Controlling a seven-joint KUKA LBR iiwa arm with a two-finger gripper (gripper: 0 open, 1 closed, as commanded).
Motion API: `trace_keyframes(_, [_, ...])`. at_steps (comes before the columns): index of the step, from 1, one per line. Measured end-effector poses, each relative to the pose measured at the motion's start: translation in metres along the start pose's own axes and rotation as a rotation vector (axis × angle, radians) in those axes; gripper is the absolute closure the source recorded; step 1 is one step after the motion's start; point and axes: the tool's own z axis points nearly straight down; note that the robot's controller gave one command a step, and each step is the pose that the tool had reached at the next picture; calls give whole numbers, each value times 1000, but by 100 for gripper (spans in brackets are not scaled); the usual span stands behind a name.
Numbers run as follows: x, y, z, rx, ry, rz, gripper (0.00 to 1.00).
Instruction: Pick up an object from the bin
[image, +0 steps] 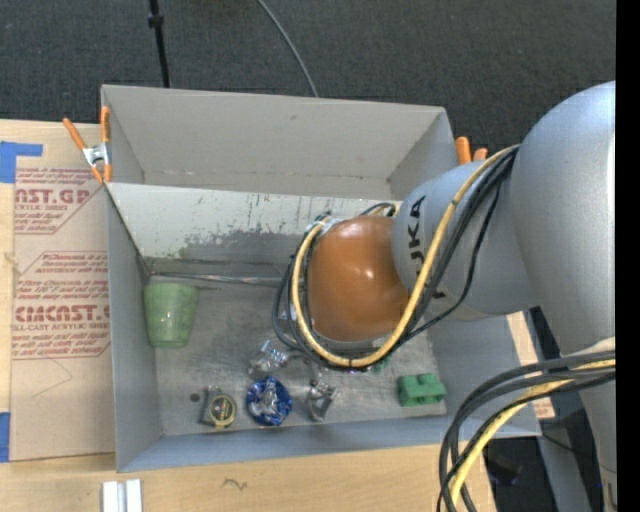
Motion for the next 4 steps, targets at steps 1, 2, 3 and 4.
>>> trace_keyframes(1, [2,-2,-1,0,6,3,100])
trace_keyframes(2, [1,-1,-1,1,1,3,0])
trace_keyframes(3, [-24,36,3,10,-5,-46,0])
trace_keyframes(4, [-22,35,2,7,-1,-41,100])
